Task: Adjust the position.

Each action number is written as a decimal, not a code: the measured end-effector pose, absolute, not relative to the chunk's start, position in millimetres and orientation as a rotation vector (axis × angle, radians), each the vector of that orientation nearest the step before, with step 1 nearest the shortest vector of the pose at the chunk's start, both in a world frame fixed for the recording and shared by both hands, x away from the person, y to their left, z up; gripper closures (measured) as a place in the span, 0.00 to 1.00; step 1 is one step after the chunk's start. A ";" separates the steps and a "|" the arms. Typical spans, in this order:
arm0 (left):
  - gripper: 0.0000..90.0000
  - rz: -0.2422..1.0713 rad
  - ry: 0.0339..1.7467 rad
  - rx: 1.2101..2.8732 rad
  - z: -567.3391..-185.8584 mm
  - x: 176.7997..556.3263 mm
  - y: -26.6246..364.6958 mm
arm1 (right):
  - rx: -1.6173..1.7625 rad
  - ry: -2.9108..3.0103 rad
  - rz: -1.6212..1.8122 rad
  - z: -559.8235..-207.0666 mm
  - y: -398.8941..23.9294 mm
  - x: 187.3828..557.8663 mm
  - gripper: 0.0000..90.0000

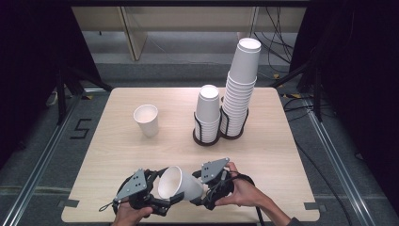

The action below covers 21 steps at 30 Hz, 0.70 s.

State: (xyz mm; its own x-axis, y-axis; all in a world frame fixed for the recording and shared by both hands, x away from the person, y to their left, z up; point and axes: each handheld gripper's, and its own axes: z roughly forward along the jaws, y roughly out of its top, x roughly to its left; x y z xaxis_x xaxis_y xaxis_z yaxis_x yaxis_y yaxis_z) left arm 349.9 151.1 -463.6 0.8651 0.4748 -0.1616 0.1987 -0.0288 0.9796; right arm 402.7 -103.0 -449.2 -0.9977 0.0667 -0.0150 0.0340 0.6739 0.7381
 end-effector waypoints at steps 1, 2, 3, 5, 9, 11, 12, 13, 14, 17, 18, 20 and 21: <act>0.10 0.240 0.540 1.609 -463.8 349.8 150.6 | 0.062 2.837 1.221 -447.8 -102.0 400.9 0.25; 0.10 0.233 0.533 1.600 -464.5 350.5 150.0 | 0.037 2.835 1.228 -446.9 -100.8 399.3 0.28; 0.10 0.231 0.529 1.596 -464.9 350.9 149.6 | 0.035 2.836 1.214 -446.8 -99.0 397.9 0.28; 0.09 0.253 0.546 1.607 -464.5 349.3 149.2 | 0.013 2.833 1.169 -448.1 -95.6 397.0 0.29; 0.05 0.238 0.556 1.575 -464.2 348.1 148.6 | 0.013 2.829 1.227 -450.1 -95.3 396.7 0.29; 0.01 0.242 0.556 1.579 -465.6 347.9 147.1 | 0.025 2.825 1.309 -449.0 -96.5 397.0 0.29; 0.01 0.240 0.556 1.580 -466.3 348.0 146.4 | 0.036 2.821 1.346 -448.1 -96.7 397.1 0.29; 0.02 0.239 0.552 1.572 -467.3 347.8 144.8 | 0.040 2.815 1.374 -447.3 -96.8 397.7 0.29; 0.05 0.244 0.558 1.576 -467.1 346.9 144.4 | 0.054 2.810 1.404 -446.9 -96.6 398.0 0.29; 0.10 0.247 0.556 1.560 -465.9 346.4 144.1 | 0.060 2.808 1.416 -448.3 -95.3 397.8 0.29; 0.13 0.238 0.558 1.560 -465.6 346.6 144.8 | 0.058 2.810 1.413 -449.5 -94.7 397.6 0.29; 0.13 0.234 0.558 1.557 -467.0 347.0 145.8 | 0.066 2.815 1.417 -451.6 -93.3 397.2 0.29; 0.14 0.229 0.557 1.557 -467.9 347.7 146.7 | 0.073 2.816 1.415 -452.1 -92.6 397.0 0.29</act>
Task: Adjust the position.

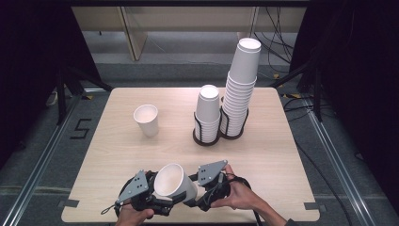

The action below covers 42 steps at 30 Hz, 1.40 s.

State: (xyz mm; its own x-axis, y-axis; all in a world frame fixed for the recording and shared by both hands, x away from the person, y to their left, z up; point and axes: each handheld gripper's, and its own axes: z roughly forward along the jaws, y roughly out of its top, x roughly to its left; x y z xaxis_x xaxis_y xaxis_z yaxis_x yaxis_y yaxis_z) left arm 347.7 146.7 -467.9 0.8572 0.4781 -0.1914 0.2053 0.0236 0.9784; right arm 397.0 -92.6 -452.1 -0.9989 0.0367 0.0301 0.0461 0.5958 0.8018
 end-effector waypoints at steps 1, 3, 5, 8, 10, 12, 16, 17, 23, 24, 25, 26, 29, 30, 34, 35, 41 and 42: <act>0.14 0.224 0.559 1.555 -468.0 347.9 147.2 | -0.082 -2.791 -1.404 -453.1 -91.6 396.8 0.29; 0.15 0.221 0.568 1.547 -467.5 348.5 148.2 | -0.100 -2.763 -1.411 -455.2 -90.8 398.0 0.29; 0.16 0.232 0.575 1.540 -466.4 349.1 150.1 | -0.142 -2.742 -1.425 -456.6 -91.3 399.6 0.28; 0.16 0.255 0.598 1.529 -463.9 350.1 154.3 | -0.193 -2.766 -1.408 -458.1 -93.9 402.4 0.20; 0.16 0.271 0.615 1.530 -462.8 351.1 157.1 | -0.247 -2.777 -1.377 -461.8 -97.9 406.8 0.19; 0.16 0.309 0.646 1.539 -461.8 352.5 160.6 | -0.295 -2.798 -1.370 -463.9 -103.3 410.2 0.18; 0.16 0.415 0.690 1.560 -463.2 357.4 168.0 | -0.362 -2.816 -1.373 -462.6 -113.9 415.6 0.19; 0.16 0.440 0.716 1.583 -462.9 357.8 170.6 | -0.373 -2.825 -1.359 -462.4 -116.5 416.5 0.18; 0.16 0.524 0.789 1.595 -468.0 366.1 179.8 | -0.468 -2.848 -1.359 -466.9 -127.8 419.9 0.18; 0.16 0.540 0.809 1.605 -467.8 366.3 181.5 | -0.480 -2.848 -1.353 -467.6 -128.9 419.6 0.18; 0.16 0.549 0.820 1.606 -468.2 367.2 183.1 | -0.496 -2.849 -1.345 -467.9 -129.8 419.3 0.18; 0.16 0.558 0.831 1.604 -468.6 368.0 184.4 | -0.500 -2.854 -1.349 -468.3 -130.6 419.5 0.18; 0.16 0.583 0.854 1.602 -468.8 370.1 188.4 | -0.523 -2.857 -1.354 -468.5 -132.8 418.5 0.18; 0.16 0.593 0.863 1.603 -468.8 370.7 189.6 | -0.531 -2.855 -1.361 -468.6 -133.3 418.3 0.18; 0.16 0.620 0.905 1.599 -470.7 373.9 193.8 | -0.544 -2.851 -1.361 -469.0 -135.8 417.2 0.18; 0.16 0.629 0.912 1.603 -471.0 374.6 195.0 | -0.543 -2.856 -1.355 -469.1 -136.9 417.5 0.18; 0.16 0.679 0.954 1.605 -473.0 379.0 200.2 | -0.562 -2.872 -1.360 -469.2 -140.4 417.1 0.18; 0.16 0.685 0.961 1.607 -473.3 379.7 201.4 | -0.566 -2.874 -1.361 -469.1 -141.0 417.1 0.18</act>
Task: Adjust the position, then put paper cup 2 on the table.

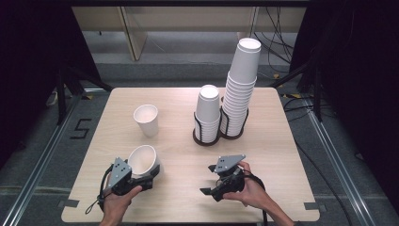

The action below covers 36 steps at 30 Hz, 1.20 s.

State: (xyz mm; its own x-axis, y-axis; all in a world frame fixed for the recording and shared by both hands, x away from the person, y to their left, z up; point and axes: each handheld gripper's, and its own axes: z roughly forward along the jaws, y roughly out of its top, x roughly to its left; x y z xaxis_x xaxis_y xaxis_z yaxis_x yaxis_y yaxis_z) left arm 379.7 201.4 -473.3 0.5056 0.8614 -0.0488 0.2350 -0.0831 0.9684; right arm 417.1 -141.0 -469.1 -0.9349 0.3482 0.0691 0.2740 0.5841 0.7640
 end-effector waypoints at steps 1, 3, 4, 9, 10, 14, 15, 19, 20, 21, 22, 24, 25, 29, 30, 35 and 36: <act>0.16 0.687 0.967 1.607 -473.7 380.7 202.3 | 0.534 2.720 1.296 -469.5 -141.3 417.1 0.18; 0.16 0.692 0.979 1.605 -474.5 382.2 203.9 | 0.535 2.718 1.293 -469.8 -142.3 416.6 0.18; 0.16 0.695 0.974 1.595 -475.3 383.8 204.2 | 0.535 2.718 1.285 -469.8 -142.9 416.3 0.18; 0.16 0.714 0.996 1.598 -476.2 388.0 207.4 | 0.538 2.724 1.273 -471.3 -145.2 414.9 0.18; 0.16 0.723 1.011 1.607 -475.8 388.1 208.1 | 0.538 2.725 1.272 -471.6 -145.6 414.5 0.18; 0.16 0.736 1.028 1.603 -477.1 392.8 210.8 | 0.541 2.723 1.263 -472.3 -147.3 413.0 0.18; 0.16 0.736 1.030 1.603 -477.5 394.0 211.5 | 0.541 2.723 1.263 -472.6 -147.7 412.6 0.18; 0.16 0.751 1.045 1.596 -479.0 397.9 214.3 | 0.544 2.726 1.256 -473.7 -149.1 412.1 0.18; 0.16 0.753 1.050 1.599 -478.9 398.3 215.0 | 0.542 2.726 1.253 -473.7 -149.4 412.1 0.18; 0.16 0.753 1.056 1.601 -478.7 398.8 215.7 | 0.539 2.724 1.254 -473.9 -149.7 412.1 0.18; 0.16 0.757 1.059 1.597 -478.5 399.8 216.2 | 0.541 2.727 1.259 -474.2 -149.9 411.9 0.18; 0.16 0.763 1.056 1.589 -478.8 402.8 217.6 | 0.552 2.725 1.262 -474.3 -150.9 411.3 0.18; 0.16 0.766 1.070 1.590 -478.4 403.2 218.3 | 0.547 2.720 1.258 -474.2 -151.7 411.6 0.18; 0.16 0.778 1.076 1.582 -479.8 408.1 221.5 | 0.551 2.721 1.258 -473.9 -153.7 411.5 0.18; 0.16 0.778 1.085 1.588 -479.8 408.6 222.6 | 0.559 2.721 1.256 -474.1 -153.8 411.4 0.18; 0.16 0.771 1.090 1.590 -480.4 414.5 225.4 | 0.554 2.717 1.256 -475.0 -153.2 411.2 0.18; 0.16 0.761 1.100 1.594 -480.2 415.3 225.4 | 0.557 2.719 1.254 -475.0 -153.2 411.0 0.18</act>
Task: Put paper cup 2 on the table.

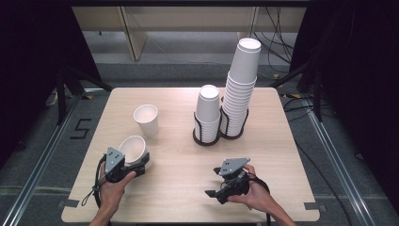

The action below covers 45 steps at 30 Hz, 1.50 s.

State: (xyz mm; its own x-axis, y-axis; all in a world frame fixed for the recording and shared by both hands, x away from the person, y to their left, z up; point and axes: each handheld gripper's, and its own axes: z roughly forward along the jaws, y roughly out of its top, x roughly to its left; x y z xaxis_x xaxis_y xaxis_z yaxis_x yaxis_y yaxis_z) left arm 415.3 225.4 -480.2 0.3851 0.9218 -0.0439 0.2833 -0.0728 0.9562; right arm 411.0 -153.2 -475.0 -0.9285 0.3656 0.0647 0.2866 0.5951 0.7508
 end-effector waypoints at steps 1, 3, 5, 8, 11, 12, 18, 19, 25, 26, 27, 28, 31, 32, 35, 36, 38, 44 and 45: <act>0.16 0.759 1.103 1.602 -480.5 416.6 225.6 | 0.555 2.717 1.254 -475.1 -153.3 411.3 0.18; 0.16 0.766 1.109 1.607 -482.2 419.4 225.8 | 0.557 2.718 1.255 -475.4 -153.7 411.6 0.18; 0.16 0.766 1.121 1.604 -483.3 422.1 227.1 | 0.572 2.720 1.243 -474.9 -154.4 411.2 0.18; 0.16 0.778 1.126 1.607 -483.1 425.7 228.6 | 0.569 2.719 1.246 -474.8 -154.8 411.2 0.18; 0.16 0.791 1.128 1.606 -482.5 428.8 229.1 | 0.568 2.718 1.242 -474.8 -154.8 411.2 0.18; 0.16 0.792 1.129 1.601 -482.4 429.8 229.2 | 0.568 2.719 1.242 -474.9 -154.8 411.1 0.18; 0.16 0.808 1.146 1.600 -482.8 438.3 229.4 | 0.561 2.724 1.233 -475.8 -154.2 411.6 0.18; 0.16 0.811 1.147 1.599 -482.9 440.0 229.3 | 0.555 2.727 1.230 -475.7 -154.2 411.7 0.18; 0.16 0.826 1.171 1.603 -485.2 448.1 231.0 | 0.557 2.728 1.230 -475.6 -154.1 411.4 0.18; 0.16 0.828 1.176 1.603 -486.4 449.4 231.6 | 0.555 2.726 1.230 -475.6 -154.2 411.6 0.18; 0.16 0.832 1.179 1.599 -487.7 450.9 232.1 | 0.555 2.726 1.231 -475.6 -154.3 411.6 0.18; 0.16 0.833 1.189 1.599 -487.9 451.3 232.8 | 0.555 2.727 1.229 -475.7 -154.4 411.7 0.18; 0.16 0.838 1.199 1.597 -488.4 454.4 235.5 | 0.552 2.726 1.230 -475.8 -154.3 411.9 0.18; 0.16 0.844 1.195 1.597 -489.0 456.5 235.9 | 0.553 2.728 1.227 -475.9 -154.2 411.7 0.18; 0.16 0.856 1.205 1.602 -488.3 460.2 237.9 | 0.552 2.731 1.227 -476.1 -153.9 411.4 0.18; 0.16 0.855 1.208 1.601 -487.8 461.5 238.6 | 0.552 2.730 1.229 -476.2 -153.8 411.3 0.18; 0.16 0.858 1.209 1.593 -486.6 463.7 239.1 | 0.556 2.733 1.225 -475.9 -154.0 411.3 0.18; 0.16 0.845 1.222 1.620 -488.8 470.7 240.1 | 0.552 2.732 1.224 -476.7 -153.5 411.2 0.18; 0.16 0.840 1.225 1.624 -490.5 472.4 240.0 | 0.544 2.733 1.232 -477.2 -153.1 411.4 0.18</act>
State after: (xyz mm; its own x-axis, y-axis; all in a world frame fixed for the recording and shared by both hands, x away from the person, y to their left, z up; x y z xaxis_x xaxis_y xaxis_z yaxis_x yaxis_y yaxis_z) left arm 472.4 240.0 -490.5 0.2758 0.9612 -0.0017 0.3446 -0.0972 0.9337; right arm 411.4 -153.1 -477.2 -0.9318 0.3582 0.0589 0.2813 0.6100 0.7407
